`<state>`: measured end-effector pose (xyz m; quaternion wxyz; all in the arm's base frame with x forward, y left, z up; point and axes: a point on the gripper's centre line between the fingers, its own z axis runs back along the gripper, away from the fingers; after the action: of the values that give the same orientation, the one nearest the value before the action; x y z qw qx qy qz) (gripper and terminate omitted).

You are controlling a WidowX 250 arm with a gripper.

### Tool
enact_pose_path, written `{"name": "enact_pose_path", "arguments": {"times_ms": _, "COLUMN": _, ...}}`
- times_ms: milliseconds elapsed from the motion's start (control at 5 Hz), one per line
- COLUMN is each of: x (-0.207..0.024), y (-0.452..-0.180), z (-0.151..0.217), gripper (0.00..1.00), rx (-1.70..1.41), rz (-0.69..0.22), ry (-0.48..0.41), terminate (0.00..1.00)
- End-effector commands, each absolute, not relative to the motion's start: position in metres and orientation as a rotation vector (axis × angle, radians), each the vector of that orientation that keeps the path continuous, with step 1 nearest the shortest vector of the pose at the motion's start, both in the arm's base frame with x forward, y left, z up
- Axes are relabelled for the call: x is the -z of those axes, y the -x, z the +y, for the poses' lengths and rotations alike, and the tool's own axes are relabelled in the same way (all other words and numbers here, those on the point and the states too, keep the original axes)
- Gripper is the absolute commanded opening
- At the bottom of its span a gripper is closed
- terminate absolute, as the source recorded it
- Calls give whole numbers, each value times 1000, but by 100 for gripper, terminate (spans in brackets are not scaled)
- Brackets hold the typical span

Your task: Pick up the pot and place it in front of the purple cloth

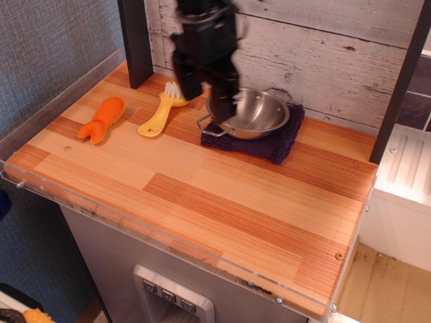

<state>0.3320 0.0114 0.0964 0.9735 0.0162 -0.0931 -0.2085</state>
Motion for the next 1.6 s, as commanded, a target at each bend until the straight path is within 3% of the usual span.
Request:
{"name": "enact_pose_path", "arguments": {"times_ms": 0, "x": -92, "y": -363, "z": 25, "gripper": 100, "rx": 221, "rz": -186, "ry": -63, "terminate": 0}}
{"name": "enact_pose_path", "arguments": {"times_ms": 400, "x": -65, "y": -393, "z": 49, "gripper": 100, "rx": 103, "rz": -143, "ry": -58, "terminate": 0}}
{"name": "enact_pose_path", "arguments": {"times_ms": 800, "x": -51, "y": -399, "z": 39, "gripper": 100, "rx": 128, "rz": -118, "ry": -51, "terminate": 0}}
{"name": "enact_pose_path", "arguments": {"times_ms": 1000, "x": -47, "y": -397, "z": 35, "gripper": 0, "rx": 148, "rz": -107, "ry": -54, "terminate": 0}}
{"name": "enact_pose_path", "arguments": {"times_ms": 1200, "x": -55, "y": -395, "z": 35, "gripper": 0, "rx": 157, "rz": -118, "ry": -31, "terminate": 0}}
{"name": "enact_pose_path", "arguments": {"times_ms": 1400, "x": -86, "y": -382, "z": 29, "gripper": 0, "rx": 193, "rz": -181, "ry": 57, "terminate": 0}}
